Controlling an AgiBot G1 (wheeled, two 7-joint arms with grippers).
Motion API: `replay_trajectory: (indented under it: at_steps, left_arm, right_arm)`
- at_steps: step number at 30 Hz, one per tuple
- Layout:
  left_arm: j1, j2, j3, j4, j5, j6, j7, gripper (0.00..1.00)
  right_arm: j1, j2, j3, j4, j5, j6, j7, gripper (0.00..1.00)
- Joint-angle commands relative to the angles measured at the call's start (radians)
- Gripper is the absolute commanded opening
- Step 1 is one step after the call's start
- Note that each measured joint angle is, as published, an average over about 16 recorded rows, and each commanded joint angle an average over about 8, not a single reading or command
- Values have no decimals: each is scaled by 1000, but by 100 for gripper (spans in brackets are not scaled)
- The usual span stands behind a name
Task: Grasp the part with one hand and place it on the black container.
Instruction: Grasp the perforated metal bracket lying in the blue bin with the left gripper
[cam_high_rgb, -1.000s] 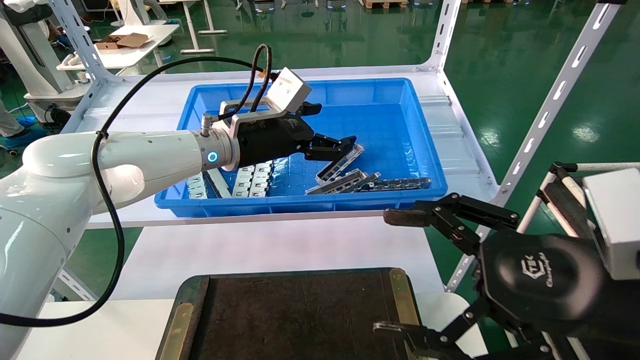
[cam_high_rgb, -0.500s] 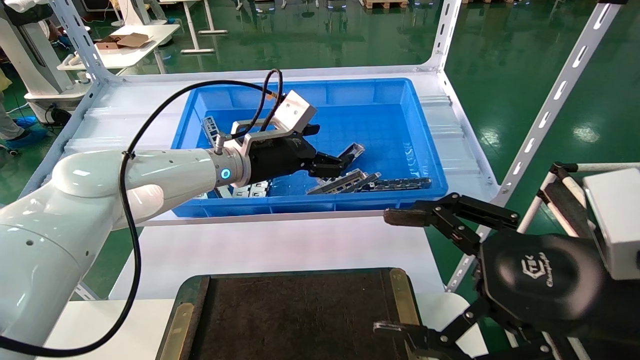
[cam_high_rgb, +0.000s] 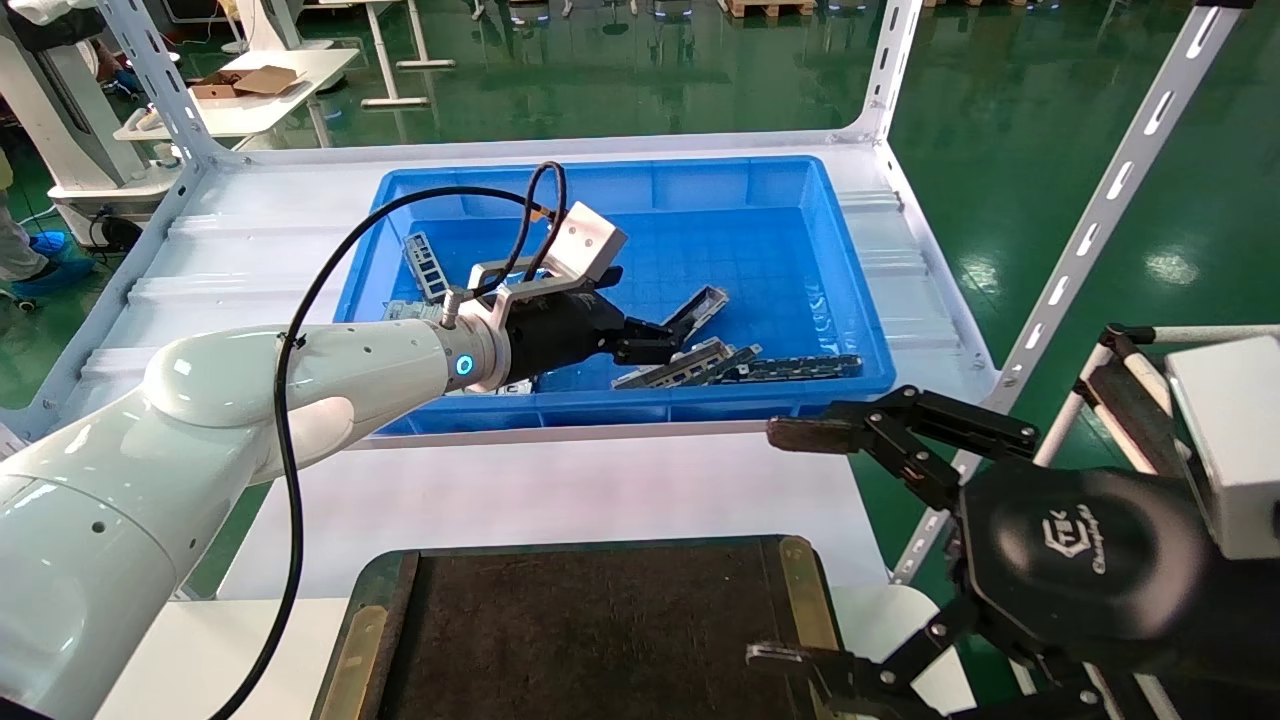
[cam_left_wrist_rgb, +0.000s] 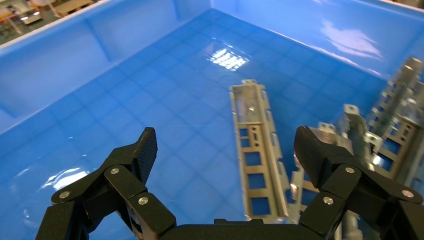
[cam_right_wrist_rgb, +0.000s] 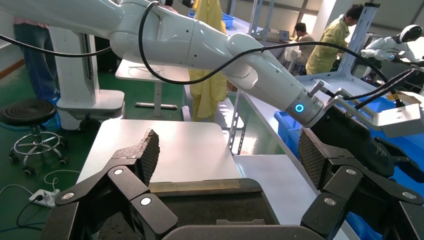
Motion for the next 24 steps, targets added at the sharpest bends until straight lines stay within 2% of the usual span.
replay_trajectory:
  at_steps: [1, 24]
  left_arm:
    - [3, -1, 18, -5, -15, -21, -6, 0]
    - [3, -4, 158, 13, -158, -66, -8, 0]
  right_arm:
    - [0, 0, 0, 0, 0, 0, 0, 0]
    - [0, 0, -1, 0, 1, 0, 0, 0]
